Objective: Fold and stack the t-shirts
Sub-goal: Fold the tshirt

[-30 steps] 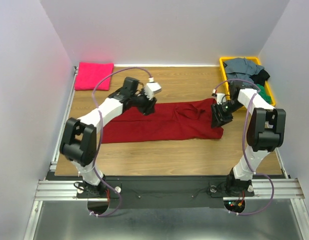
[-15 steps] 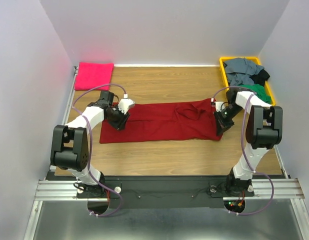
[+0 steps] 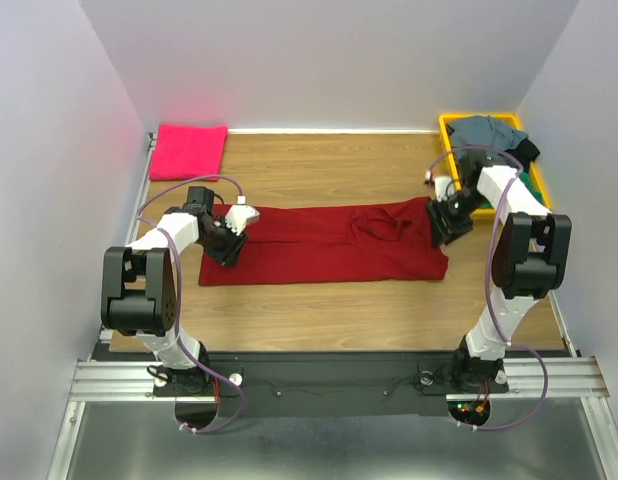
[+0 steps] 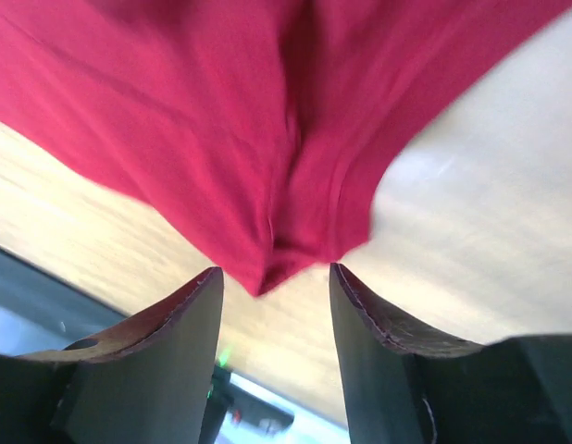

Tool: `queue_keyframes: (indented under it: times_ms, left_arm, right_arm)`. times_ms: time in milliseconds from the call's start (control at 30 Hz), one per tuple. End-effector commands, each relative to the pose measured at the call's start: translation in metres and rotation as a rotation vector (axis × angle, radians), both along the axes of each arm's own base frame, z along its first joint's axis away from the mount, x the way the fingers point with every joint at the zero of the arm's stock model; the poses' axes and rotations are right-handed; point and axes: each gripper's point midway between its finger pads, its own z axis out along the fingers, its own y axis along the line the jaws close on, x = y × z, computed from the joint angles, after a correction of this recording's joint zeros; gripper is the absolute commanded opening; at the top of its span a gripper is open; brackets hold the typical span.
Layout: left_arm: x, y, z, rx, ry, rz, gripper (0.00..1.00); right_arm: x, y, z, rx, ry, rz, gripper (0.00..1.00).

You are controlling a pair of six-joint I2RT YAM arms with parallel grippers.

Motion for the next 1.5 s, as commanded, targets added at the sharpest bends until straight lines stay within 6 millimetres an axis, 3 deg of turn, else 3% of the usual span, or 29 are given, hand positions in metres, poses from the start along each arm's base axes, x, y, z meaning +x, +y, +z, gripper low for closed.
queue_keyframes:
  times_ms: [0,100,233,300,367,500,600,633,667,733,767,833,900,933,967,1000,1100,1133,1267,1433,1467]
  left_arm:
    - [0.013,-0.029,0.051,-0.131,-0.107,-0.144,0.48]
    - [0.021,-0.045,0.072,-0.196,-0.156,-0.199,0.50]
    - [0.035,-0.081,0.093,-0.232,-0.233,-0.267,0.51]
    - [0.047,-0.106,0.102,-0.265,-0.259,-0.274,0.52]
    - [0.064,-0.125,0.115,-0.313,-0.293,-0.235,0.52]
    - [0.074,-0.185,0.122,-0.394,-0.324,-0.280,0.54]
    - [0.083,-0.223,0.132,-0.451,-0.371,-0.309,0.54]
    - [0.079,-0.244,0.122,-0.457,-0.348,-0.343,0.54]
    - [0.088,-0.257,0.134,-0.469,-0.386,-0.354,0.54]
    - [0.092,-0.279,0.123,-0.477,-0.361,-0.356,0.54]
    - [0.096,-0.297,0.135,-0.498,-0.396,-0.372,0.54]
    - [0.101,-0.311,0.126,-0.503,-0.388,-0.365,0.54]
    - [0.109,-0.329,0.134,-0.524,-0.431,-0.378,0.54]
    - [0.111,-0.335,0.125,-0.520,-0.421,-0.382,0.54]
    - [0.117,-0.342,0.133,-0.533,-0.443,-0.388,0.54]
    - [0.117,-0.348,0.123,-0.527,-0.428,-0.388,0.54]
    - [0.124,-0.359,0.123,-0.541,-0.431,-0.380,0.54]
    - [0.123,-0.363,0.113,-0.535,-0.415,-0.382,0.54]
    - [0.127,-0.368,0.101,-0.516,-0.410,-0.370,0.52]
    - [0.131,-0.366,0.086,-0.485,-0.401,-0.360,0.47]
    - [0.132,-0.364,0.083,-0.470,-0.403,-0.356,0.42]
  right_arm:
    - [0.060,0.026,0.066,0.140,-0.285,0.017,0.56]
    - [0.092,0.032,0.073,0.172,-0.380,0.048,0.53]
    - [0.108,0.051,0.067,0.210,-0.396,0.132,0.50]
    - [0.111,0.058,0.057,0.197,-0.379,0.157,0.50]
    - [0.108,0.078,0.058,0.209,-0.369,0.201,0.50]
    - [0.096,0.100,0.043,0.195,-0.335,0.271,0.53]
    - [0.093,0.100,0.032,0.179,-0.313,0.267,0.53]
    - [0.100,0.099,0.031,0.171,-0.333,0.258,0.53]
    - [0.104,0.096,0.029,0.149,-0.335,0.233,0.51]
    - [0.112,0.095,0.028,0.132,-0.352,0.221,0.50]
    - [0.115,0.094,0.023,0.118,-0.341,0.208,0.49]
    - [0.119,0.093,0.023,0.107,-0.342,0.205,0.46]
    - [0.119,0.091,0.017,0.093,-0.333,0.204,0.38]
    - [0.118,0.091,0.015,0.092,-0.327,0.205,0.35]
    - [0.117,0.092,0.014,0.094,-0.322,0.207,0.33]
    - [0.117,0.092,0.011,0.098,-0.313,0.203,0.27]
    - [0.118,0.092,0.009,0.094,-0.309,0.196,0.19]
    - [0.119,0.091,0.007,0.089,-0.306,0.193,0.16]
    - [0.126,0.088,0.005,0.065,-0.309,0.178,0.01]
    - [0.138,0.087,0.008,0.047,-0.328,0.150,0.01]
    - [0.141,0.086,0.008,0.041,-0.329,0.136,0.01]
